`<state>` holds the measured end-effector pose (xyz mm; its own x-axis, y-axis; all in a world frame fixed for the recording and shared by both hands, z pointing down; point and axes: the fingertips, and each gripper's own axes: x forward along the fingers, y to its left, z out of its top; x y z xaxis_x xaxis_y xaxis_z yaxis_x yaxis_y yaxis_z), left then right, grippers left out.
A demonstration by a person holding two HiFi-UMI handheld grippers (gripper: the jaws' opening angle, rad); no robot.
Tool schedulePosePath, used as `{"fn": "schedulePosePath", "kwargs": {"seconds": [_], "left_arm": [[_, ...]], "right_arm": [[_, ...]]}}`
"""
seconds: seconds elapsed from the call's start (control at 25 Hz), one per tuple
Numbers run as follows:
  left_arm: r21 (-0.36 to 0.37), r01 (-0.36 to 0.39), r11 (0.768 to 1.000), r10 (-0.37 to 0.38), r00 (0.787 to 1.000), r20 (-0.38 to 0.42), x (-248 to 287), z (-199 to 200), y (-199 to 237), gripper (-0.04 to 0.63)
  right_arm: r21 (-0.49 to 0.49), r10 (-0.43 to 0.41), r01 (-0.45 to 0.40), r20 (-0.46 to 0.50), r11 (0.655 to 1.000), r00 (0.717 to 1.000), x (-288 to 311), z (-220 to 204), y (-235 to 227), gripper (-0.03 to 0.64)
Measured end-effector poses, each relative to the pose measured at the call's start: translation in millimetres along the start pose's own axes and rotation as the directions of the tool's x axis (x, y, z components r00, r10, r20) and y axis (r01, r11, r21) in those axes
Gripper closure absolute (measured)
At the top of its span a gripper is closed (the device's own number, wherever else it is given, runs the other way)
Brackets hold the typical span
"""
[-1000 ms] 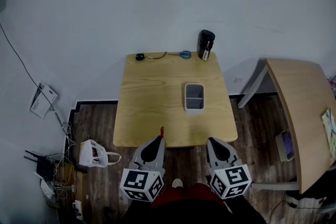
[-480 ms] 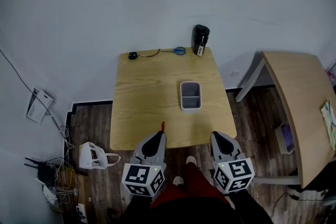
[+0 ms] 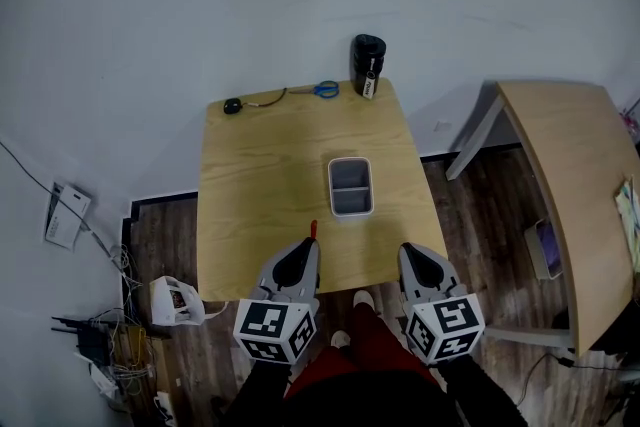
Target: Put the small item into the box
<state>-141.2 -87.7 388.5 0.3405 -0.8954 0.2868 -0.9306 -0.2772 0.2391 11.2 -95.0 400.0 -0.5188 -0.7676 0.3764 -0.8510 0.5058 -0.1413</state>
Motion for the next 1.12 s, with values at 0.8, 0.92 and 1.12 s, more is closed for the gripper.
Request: {"fn": "schedulePosePath", "kwargs": {"seconds": [0.8, 0.92, 1.12], "left_arm": [[0.012, 0.05, 0.999, -0.048, 0.992, -0.12, 94, -8, 4, 0.581], [0.021, 0.06, 0.998, -0.057, 0.989, -0.139, 103, -12, 3, 0.581], [0.028, 0.08, 0.996, -0.074, 0.982, -0.173, 118, -18, 1, 0.581]], "right_arm": [[0.045, 0.003, 0.0, -0.065, 0.999, 0.998, 62, 1, -44, 0.609], [0.053, 0.0, 0.004, -0.072, 0.999, 0.997, 65, -1, -48, 0.609], [0.064, -0.009, 0.014, -0.08, 0.998, 0.997, 70, -2, -56, 0.608]]}}
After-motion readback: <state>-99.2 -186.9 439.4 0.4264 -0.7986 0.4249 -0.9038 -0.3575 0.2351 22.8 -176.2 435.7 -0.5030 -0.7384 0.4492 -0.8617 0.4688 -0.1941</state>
